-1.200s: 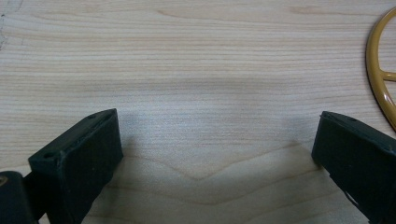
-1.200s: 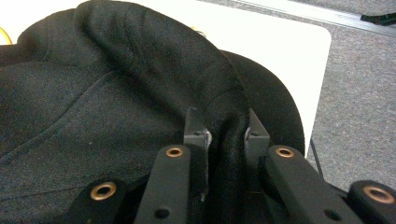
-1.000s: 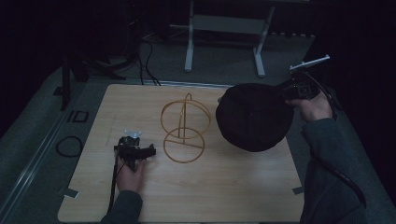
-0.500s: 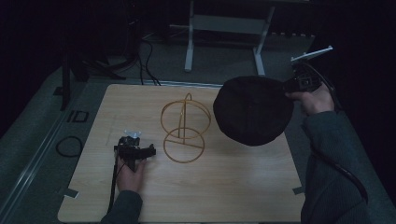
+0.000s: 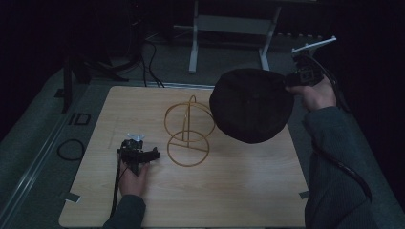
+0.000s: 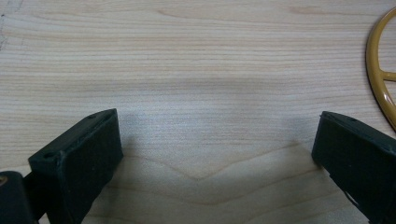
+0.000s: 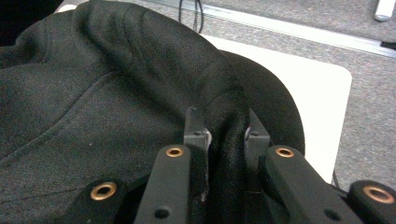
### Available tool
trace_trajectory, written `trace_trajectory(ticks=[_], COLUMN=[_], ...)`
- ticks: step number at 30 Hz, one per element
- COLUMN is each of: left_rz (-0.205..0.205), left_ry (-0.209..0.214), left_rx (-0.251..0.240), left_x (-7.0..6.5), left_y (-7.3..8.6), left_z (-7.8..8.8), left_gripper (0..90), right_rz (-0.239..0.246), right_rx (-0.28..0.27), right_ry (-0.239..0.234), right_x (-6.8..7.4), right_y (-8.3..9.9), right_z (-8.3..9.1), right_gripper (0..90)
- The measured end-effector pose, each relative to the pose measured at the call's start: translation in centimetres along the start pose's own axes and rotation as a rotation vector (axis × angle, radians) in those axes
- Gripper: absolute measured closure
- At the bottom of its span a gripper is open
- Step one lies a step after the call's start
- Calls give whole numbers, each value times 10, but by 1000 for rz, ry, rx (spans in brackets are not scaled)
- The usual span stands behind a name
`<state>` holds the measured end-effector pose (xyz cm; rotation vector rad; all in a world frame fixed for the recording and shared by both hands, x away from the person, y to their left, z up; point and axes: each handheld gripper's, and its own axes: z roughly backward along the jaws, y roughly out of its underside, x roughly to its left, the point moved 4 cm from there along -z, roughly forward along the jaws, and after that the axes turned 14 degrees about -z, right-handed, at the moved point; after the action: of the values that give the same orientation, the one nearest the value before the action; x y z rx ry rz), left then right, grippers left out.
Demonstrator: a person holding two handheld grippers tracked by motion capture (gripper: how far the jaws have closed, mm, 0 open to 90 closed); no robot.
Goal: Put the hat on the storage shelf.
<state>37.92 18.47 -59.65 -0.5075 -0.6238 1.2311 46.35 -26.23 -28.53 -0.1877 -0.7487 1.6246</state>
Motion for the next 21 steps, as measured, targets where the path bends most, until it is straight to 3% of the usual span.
trace_trajectory(ticks=[12,21], left_rz=[-2,-2], left_ry=[0,0], left_rx=[0,0], left_x=[0,0], left_y=[0,0], left_z=[0,0], left_gripper=[12,12], right_rz=[18,20], right_rx=[-3,6], right_ry=[-37,-44], right_x=[25,32], right_y=[-8,-10], right_z=[-5,-7], right_gripper=[780,780])
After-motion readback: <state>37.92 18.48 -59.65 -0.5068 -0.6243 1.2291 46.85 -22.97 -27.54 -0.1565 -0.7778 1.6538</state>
